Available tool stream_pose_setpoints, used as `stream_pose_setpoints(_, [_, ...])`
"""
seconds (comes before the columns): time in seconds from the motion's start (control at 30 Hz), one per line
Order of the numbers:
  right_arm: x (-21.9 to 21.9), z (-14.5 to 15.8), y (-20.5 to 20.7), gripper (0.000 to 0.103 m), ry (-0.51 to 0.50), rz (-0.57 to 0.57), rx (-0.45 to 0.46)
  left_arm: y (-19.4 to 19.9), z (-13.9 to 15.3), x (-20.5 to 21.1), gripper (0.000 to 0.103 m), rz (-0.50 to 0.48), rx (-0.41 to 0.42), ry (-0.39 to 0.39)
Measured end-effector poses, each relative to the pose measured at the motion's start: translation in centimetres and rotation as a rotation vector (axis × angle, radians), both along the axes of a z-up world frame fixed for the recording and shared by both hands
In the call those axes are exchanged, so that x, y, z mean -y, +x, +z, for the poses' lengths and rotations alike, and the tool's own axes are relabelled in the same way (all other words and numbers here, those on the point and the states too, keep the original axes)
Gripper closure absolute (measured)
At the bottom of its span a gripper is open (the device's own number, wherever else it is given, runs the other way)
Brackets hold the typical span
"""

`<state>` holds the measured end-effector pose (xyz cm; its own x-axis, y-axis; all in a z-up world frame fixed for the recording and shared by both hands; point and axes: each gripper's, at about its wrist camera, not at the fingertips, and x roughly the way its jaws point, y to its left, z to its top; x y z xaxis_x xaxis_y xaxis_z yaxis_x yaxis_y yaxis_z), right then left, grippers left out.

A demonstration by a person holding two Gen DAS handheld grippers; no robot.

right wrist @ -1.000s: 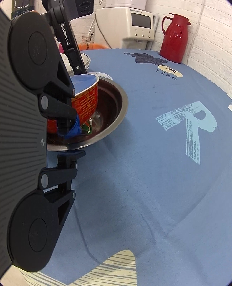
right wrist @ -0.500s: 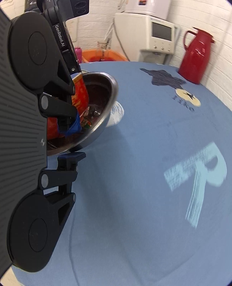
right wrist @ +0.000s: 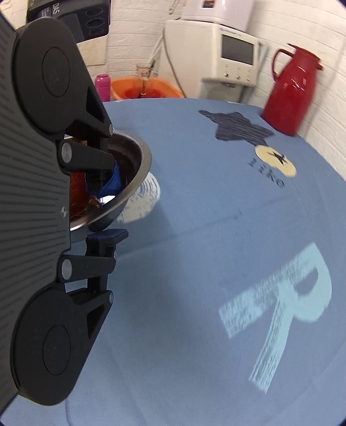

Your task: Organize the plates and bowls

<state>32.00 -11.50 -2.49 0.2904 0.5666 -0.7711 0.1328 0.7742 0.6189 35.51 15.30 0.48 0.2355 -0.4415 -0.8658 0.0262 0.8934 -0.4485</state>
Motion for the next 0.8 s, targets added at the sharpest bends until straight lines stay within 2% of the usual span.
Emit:
stream_pose_setpoints(0.1, [1.8, -0.1, -0.3, 0.084, -0.033, -0.019, -0.007, 1.2, 0.9, 2.6, 0.103, -0.063, 0.008, -0.015])
stream_pose_setpoints(0.17, [3.5, -0.8, -0.5, 0.083, -0.033, -0.057, -0.021, 1.6, 0.8, 5.0, 0.103, -0.096, 0.022, 0.026])
stream_pose_setpoints(0.3, [7.3, -2.8, -1.5, 0.080, -0.028, -0.145, -0.076, 3.2, -1.8, 9.2, 0.103, -0.164, -0.046, 0.029])
stream_pose_setpoints(0.47, [9.7, -2.3, -1.7, 0.080, -0.041, -0.130, -0.010, 4.5, -3.2, 12.5, 0.101, -0.256, -0.033, 0.025])
stream_pose_setpoints(0.5, [10.0, -2.2, -1.6, 0.080, -0.055, -0.110, 0.013, 4.8, -3.3, 12.7, 0.097, -0.251, -0.021, 0.022])
stream_pose_setpoints(0.53, [10.1, -2.2, -1.5, 0.079, -0.076, -0.084, 0.034, 5.0, -3.4, 12.6, 0.089, -0.239, -0.014, 0.019])
stream_pose_setpoints(0.57, [10.2, -2.1, -1.4, 0.078, -0.091, -0.057, 0.051, 4.9, -3.5, 12.6, 0.077, -0.240, 0.003, 0.026])
stream_pose_setpoints(0.6, [10.3, -1.9, -1.6, 0.078, -0.119, -0.031, 0.064, 4.6, -3.4, 12.5, 0.072, -0.244, 0.020, 0.047])
stream_pose_setpoints(0.67, [10.3, -1.7, -2.3, 0.076, -0.175, 0.028, 0.088, 3.8, -3.0, 12.2, 0.069, -0.265, 0.052, 0.086])
stream_pose_setpoints(0.8, [10.5, -0.3, -3.8, 0.076, -0.194, 0.044, 0.128, 2.4, -2.3, 11.9, 0.064, -0.313, 0.064, 0.105])
